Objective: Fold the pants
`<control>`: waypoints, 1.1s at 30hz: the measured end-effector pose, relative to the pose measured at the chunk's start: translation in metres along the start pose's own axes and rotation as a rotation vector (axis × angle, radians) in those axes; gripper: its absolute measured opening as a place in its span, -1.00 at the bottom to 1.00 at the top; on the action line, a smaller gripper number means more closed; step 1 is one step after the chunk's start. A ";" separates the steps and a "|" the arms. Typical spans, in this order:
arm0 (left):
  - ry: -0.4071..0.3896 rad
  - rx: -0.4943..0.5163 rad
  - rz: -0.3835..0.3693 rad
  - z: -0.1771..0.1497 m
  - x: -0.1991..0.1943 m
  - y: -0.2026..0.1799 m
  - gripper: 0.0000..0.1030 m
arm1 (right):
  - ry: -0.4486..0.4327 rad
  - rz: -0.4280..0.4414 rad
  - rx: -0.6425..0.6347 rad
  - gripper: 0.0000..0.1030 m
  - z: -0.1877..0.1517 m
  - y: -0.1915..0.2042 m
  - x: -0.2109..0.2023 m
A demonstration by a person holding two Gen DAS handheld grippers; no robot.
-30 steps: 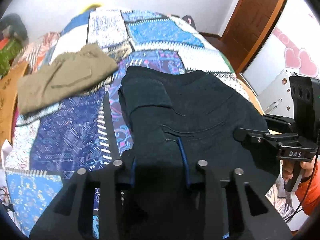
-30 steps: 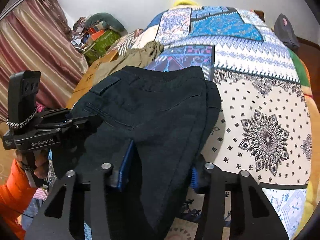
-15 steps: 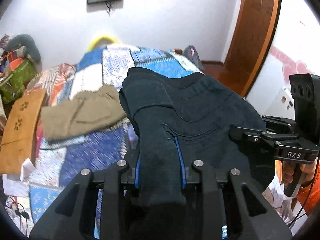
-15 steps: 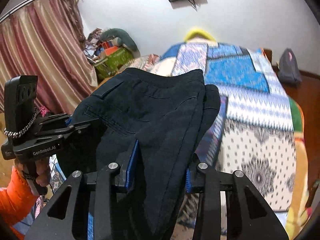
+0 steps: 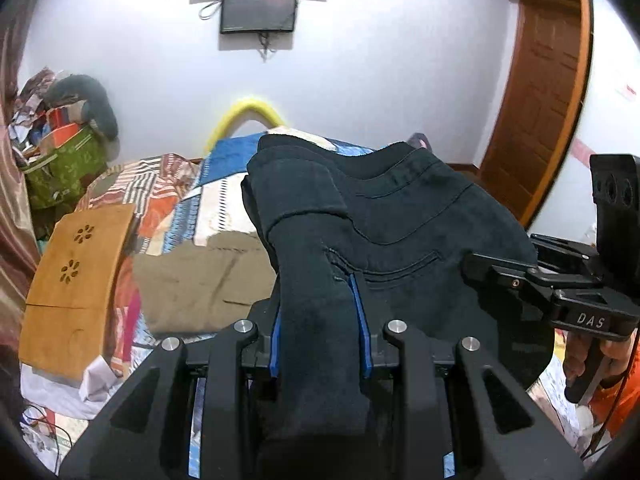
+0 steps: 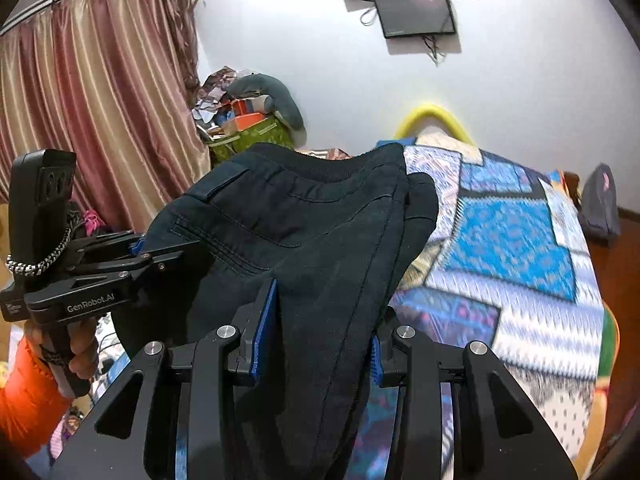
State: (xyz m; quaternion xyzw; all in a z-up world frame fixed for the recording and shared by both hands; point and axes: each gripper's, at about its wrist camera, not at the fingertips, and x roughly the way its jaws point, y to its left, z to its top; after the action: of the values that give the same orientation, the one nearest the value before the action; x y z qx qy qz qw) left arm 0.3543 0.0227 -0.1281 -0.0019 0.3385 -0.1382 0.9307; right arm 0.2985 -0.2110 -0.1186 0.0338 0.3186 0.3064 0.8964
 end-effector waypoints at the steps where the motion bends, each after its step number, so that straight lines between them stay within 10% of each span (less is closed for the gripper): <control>1: -0.002 -0.008 0.000 0.004 0.003 0.007 -0.44 | -0.002 0.000 -0.008 -0.32 0.004 0.001 0.006; 18: 0.043 -0.137 0.021 0.050 0.127 0.139 -0.44 | 0.035 -0.051 -0.100 -0.32 0.063 0.001 0.146; 27: 0.259 -0.177 0.072 0.009 0.258 0.197 -0.44 | 0.230 -0.101 -0.043 -0.32 0.035 -0.042 0.258; 33: 0.290 -0.233 0.028 -0.008 0.276 0.220 -0.02 | 0.279 -0.126 -0.008 -0.02 0.011 -0.072 0.266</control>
State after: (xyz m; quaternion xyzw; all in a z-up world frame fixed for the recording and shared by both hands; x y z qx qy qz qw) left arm 0.6081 0.1638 -0.3293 -0.0852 0.4830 -0.0840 0.8674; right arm 0.5054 -0.1163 -0.2747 -0.0326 0.4402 0.2525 0.8610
